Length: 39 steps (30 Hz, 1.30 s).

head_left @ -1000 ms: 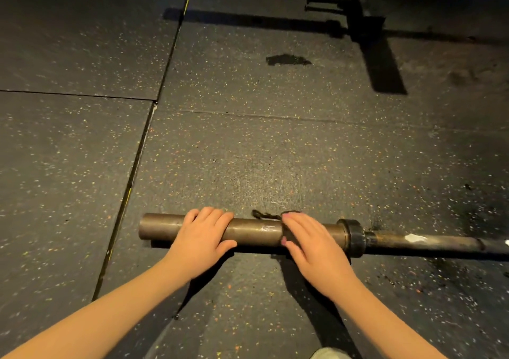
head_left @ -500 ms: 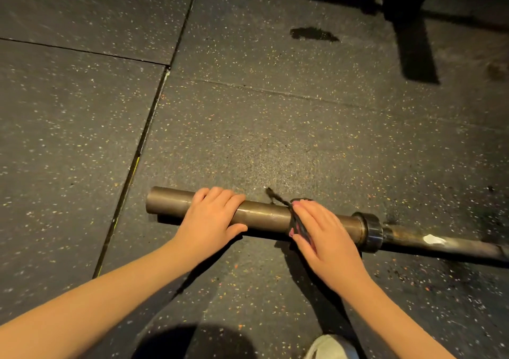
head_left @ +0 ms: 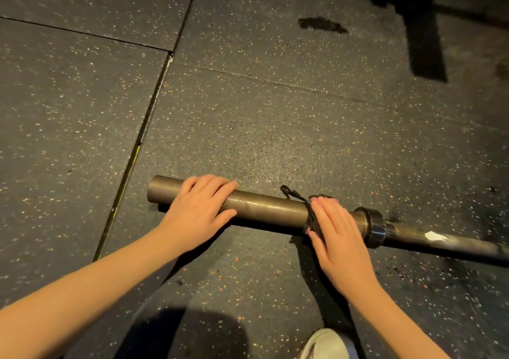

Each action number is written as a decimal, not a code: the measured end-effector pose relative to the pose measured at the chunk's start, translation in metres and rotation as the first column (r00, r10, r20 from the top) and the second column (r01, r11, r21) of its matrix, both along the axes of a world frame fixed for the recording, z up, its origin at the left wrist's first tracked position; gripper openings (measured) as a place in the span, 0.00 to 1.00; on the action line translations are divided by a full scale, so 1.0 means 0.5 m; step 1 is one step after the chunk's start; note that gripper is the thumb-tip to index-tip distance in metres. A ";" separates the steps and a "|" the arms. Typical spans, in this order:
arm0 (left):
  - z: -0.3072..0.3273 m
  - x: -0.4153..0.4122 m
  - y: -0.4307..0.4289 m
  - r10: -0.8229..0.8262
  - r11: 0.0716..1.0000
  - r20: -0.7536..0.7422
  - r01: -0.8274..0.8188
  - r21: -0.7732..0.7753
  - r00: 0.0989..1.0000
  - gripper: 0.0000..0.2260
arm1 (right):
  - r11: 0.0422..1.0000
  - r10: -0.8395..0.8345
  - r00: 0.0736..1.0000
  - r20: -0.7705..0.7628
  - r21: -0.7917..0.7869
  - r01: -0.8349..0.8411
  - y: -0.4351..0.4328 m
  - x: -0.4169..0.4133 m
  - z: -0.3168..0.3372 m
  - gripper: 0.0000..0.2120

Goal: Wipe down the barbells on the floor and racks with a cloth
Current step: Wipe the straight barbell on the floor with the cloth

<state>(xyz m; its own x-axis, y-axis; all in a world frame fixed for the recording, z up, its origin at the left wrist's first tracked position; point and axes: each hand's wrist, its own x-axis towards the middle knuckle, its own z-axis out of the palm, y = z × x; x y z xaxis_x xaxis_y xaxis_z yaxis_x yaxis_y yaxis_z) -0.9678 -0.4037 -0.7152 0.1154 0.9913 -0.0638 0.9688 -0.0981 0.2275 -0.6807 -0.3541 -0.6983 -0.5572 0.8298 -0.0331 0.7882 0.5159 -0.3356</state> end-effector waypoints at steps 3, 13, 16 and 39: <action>-0.003 -0.004 0.007 -0.001 1.000 -0.029 0.001 -0.007 1.000 0.25 | 0.999 -0.053 0.997 -0.057 0.005 0.053 0.007 -0.068 -0.004 0.21; -0.002 0.006 0.010 0.040 0.996 -0.069 -0.034 0.083 0.997 0.24 | 0.994 -0.107 0.994 0.002 0.023 0.107 0.017 0.018 0.003 0.22; -0.002 0.006 0.012 0.036 0.996 -0.085 -0.030 0.080 0.996 0.25 | 0.966 -0.256 0.965 -0.059 0.025 0.258 0.010 -0.036 -0.006 0.19; 0.006 -0.050 0.037 0.160 0.987 -0.060 -0.160 -0.002 0.985 0.23 | 0.997 -0.080 0.996 -0.044 -0.023 0.079 0.031 -0.065 -0.008 0.22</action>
<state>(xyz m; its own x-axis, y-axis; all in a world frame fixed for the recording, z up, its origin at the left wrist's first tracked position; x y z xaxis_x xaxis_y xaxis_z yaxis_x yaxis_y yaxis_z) -0.9929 -0.3854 -0.7123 -0.0490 0.9962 -0.0726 0.9837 0.0607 0.1690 -0.7133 -0.3384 -0.7021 -0.4904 0.8711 -0.0272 0.8104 0.4443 -0.3819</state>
